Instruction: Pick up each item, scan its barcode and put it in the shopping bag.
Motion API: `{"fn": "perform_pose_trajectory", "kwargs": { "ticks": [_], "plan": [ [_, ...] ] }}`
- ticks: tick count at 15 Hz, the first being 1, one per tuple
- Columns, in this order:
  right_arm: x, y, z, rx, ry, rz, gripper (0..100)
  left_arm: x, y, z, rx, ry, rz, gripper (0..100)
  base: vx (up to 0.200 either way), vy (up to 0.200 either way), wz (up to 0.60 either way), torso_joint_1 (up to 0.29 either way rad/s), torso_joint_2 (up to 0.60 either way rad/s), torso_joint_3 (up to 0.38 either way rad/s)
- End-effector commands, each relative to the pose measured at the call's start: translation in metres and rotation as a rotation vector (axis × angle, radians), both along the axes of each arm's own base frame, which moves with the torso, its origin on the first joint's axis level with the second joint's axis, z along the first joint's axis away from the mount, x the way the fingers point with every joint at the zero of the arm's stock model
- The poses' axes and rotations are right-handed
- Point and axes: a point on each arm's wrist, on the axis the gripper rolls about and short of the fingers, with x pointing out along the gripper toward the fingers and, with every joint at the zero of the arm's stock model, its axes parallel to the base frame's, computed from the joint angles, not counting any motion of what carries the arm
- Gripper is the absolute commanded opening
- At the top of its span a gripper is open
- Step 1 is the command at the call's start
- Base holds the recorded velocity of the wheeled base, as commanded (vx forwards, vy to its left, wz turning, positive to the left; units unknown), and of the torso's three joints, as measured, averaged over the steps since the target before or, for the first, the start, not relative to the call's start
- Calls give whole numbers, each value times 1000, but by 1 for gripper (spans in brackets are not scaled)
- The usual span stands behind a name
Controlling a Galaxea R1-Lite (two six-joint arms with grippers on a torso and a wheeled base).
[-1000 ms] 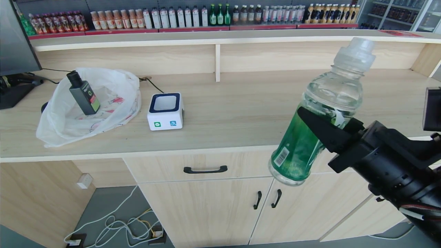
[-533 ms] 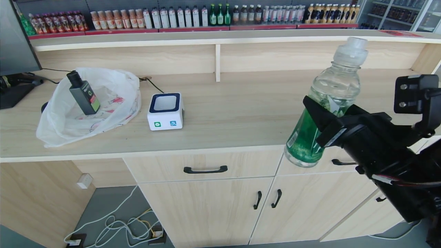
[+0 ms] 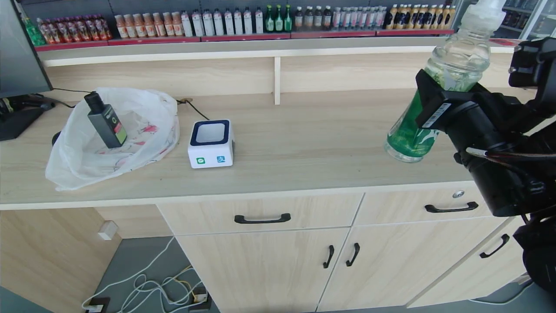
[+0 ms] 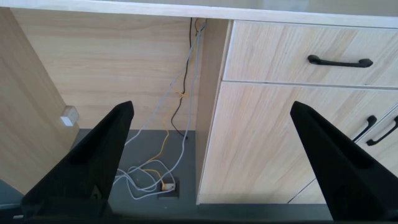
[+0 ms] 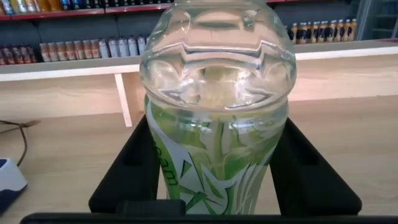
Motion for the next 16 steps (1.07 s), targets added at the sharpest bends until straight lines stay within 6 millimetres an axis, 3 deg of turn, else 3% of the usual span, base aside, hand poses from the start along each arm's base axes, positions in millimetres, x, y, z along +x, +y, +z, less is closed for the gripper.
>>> {"fn": "perform_pose_trajectory", "kwargs": {
  "ticks": [1, 8, 16],
  "plan": [
    [3, 1, -2, -8, 11, -3, 0, 0, 0, 0, 0, -1, -1, 100, 0, 200, 0, 22, 7, 2],
    [12, -8, 13, 23, -41, -40, 0, 0, 0, 0, -7, -1, -1, 100, 0, 200, 0, 5, 5, 0],
    [22, 0, 13, 21, -49, -26, 0, 0, 0, 0, -5, -1, -1, 100, 0, 200, 0, 1, 2, 2]
  ]
}}
